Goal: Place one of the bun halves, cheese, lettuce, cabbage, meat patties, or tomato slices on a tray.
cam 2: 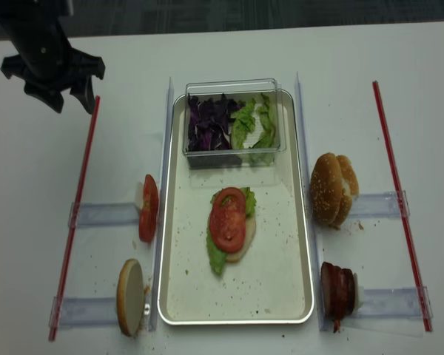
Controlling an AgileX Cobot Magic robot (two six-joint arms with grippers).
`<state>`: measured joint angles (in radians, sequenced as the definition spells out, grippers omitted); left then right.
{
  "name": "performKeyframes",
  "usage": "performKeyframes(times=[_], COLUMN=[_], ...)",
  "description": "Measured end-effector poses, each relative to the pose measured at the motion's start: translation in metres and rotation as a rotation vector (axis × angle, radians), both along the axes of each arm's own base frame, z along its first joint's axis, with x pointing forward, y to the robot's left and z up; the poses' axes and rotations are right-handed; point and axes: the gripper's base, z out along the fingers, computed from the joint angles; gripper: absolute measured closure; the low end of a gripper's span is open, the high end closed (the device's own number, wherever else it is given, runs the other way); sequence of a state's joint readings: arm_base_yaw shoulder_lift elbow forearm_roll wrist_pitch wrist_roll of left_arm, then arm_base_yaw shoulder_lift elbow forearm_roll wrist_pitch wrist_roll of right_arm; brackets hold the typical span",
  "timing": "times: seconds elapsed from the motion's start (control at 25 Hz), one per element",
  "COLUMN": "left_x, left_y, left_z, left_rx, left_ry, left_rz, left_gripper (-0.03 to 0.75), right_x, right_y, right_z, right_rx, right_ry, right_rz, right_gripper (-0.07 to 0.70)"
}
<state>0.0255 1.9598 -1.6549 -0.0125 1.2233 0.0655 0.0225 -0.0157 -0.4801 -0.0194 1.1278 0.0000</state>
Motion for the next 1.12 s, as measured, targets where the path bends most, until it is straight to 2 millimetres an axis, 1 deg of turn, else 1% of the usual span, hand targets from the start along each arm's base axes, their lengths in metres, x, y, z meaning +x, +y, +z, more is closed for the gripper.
performKeyframes(times=[0.08,0.2,0.28,0.4,0.6,0.76,0.88,1.12], left_x=[-0.001,-0.006,-0.012,-0.027,-0.056,-0.081,-0.101,-0.146], left_y=[0.001,0.001,0.000,0.000,-0.001,-0.001,-0.002,-0.003], left_z=[0.003,0.017,0.029,0.036,0.037,0.045,0.054,0.082], left_rx=[0.012,0.013,0.009,0.009,0.008,0.008,0.015,0.017], left_ry=[-0.006,-0.042,-0.068,-0.071,-0.038,-0.040,-0.062,-0.154], left_rz=[-0.003,-0.002,-0.002,-0.006,-0.006,-0.006,-0.007,-0.006], left_gripper=[0.296,0.296,0.296,0.296,0.296,0.296,0.296,0.296], right_x=[0.000,0.000,0.000,0.000,0.000,0.000,0.000,0.000], right_y=[0.000,0.000,0.000,0.000,0.000,0.000,0.000,0.000], right_z=[0.000,0.000,0.000,0.000,0.000,0.000,0.000,0.000], right_rx=[0.000,0.000,0.005,0.000,0.000,0.000,0.000,0.000], right_ry=[0.000,0.000,0.000,0.000,0.000,0.000,0.000,0.000], right_rz=[0.000,0.000,-0.003,0.000,0.000,0.000,0.000,0.000], right_gripper=[0.061,0.061,0.061,0.061,0.061,0.061,0.061,0.061])
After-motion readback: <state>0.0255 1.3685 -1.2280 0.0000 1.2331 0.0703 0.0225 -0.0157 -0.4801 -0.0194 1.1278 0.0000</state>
